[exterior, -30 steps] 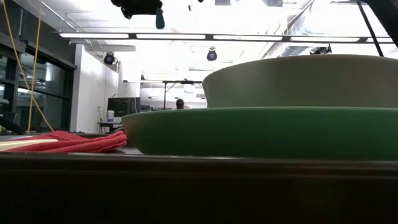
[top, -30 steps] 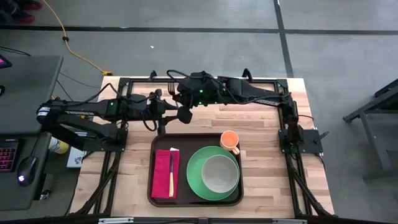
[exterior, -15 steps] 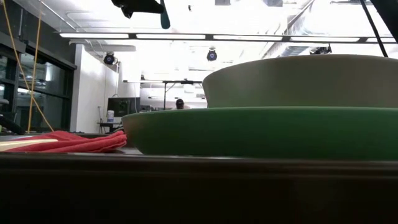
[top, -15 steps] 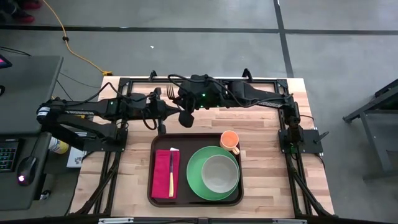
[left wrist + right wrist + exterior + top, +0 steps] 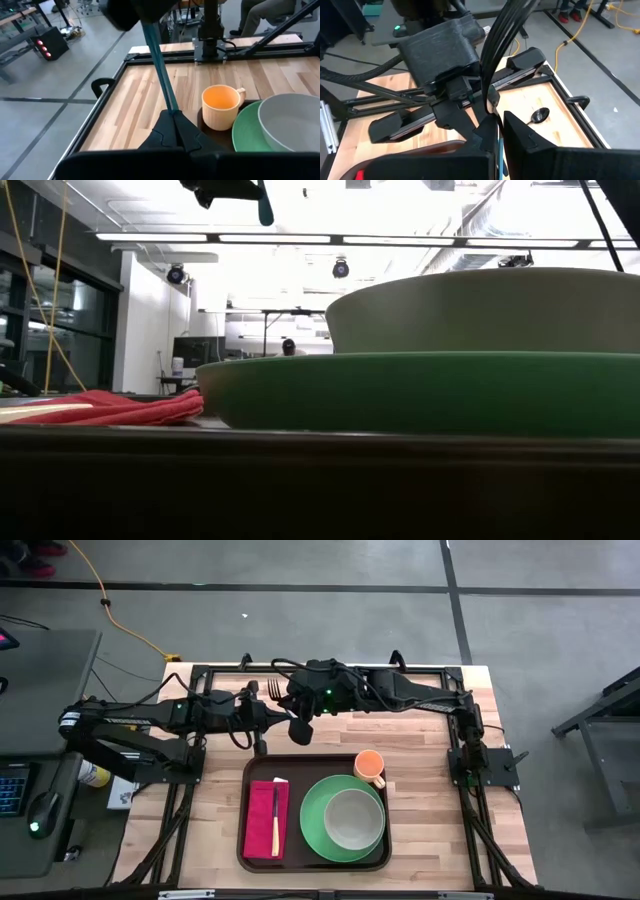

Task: Set up tray
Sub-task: Put the blue fork on the red napkin

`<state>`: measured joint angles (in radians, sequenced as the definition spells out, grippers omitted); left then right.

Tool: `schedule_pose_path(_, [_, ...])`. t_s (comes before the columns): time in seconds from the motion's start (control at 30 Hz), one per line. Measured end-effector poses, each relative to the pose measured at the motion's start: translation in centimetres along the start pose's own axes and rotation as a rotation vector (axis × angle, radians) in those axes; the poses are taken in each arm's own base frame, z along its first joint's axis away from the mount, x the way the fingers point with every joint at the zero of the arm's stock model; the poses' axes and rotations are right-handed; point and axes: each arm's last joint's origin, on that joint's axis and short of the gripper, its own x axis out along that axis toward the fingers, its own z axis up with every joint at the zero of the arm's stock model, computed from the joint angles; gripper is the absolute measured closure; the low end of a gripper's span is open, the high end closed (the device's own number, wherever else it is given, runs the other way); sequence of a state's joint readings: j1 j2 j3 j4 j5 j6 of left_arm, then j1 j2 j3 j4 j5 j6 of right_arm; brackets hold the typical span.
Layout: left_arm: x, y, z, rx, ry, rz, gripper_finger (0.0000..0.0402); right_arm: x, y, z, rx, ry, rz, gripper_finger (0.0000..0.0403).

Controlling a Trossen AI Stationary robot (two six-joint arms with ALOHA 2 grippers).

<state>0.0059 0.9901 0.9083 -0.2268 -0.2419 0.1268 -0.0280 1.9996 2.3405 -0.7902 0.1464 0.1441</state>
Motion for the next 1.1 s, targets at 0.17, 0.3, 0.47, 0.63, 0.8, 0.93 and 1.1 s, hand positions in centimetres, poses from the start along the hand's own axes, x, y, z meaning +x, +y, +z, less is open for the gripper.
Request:
schedule_pose_path(0.17, [-0.1, 0.1, 0.1, 0.000, -0.004, 0.030, 0.0395, -0.9, 0.0, 0.4, -0.010, -0.016, 0.030, 0.0388])
schedule_pose_path(0.3, [-0.1, 0.1, 0.0, 0.004, 0.008, 0.038, 0.0395, -1.5, 0.0, 0.8, -0.005, -0.037, 0.063, 0.0364])
schedule_pose_path(0.47, [0.1, 0.0, -0.4, 0.012, 0.037, 0.032, 0.0395, -2.2, 0.1, 1.6, 0.001, -0.099, 0.100, 0.0329])
schedule_pose_path(0.63, [0.1, 0.0, -0.5, 0.010, 0.050, 0.032, 0.0395, -2.0, 0.2, 2.0, -0.002, -0.139, 0.113, 0.0301])
schedule_pose_path(0.8, [-0.1, 0.0, -1.7, 0.004, 0.178, 0.063, 0.0395, -2.7, 0.0, 2.2, 0.000, -0.159, 0.056, 0.0289])
schedule_pose_path(0.93, [-0.5, 0.1, -3.2, -0.012, 0.325, 0.130, 0.0395, -3.9, -0.4, 2.6, 0.014, -0.177, -0.028, 0.0291])
schedule_pose_path(1.1, [-1.4, 0.4, -5.0, -0.080, 0.507, 0.232, 0.0395, -5.9, -1.0, 2.8, 0.048, -0.172, -0.153, 0.0297])
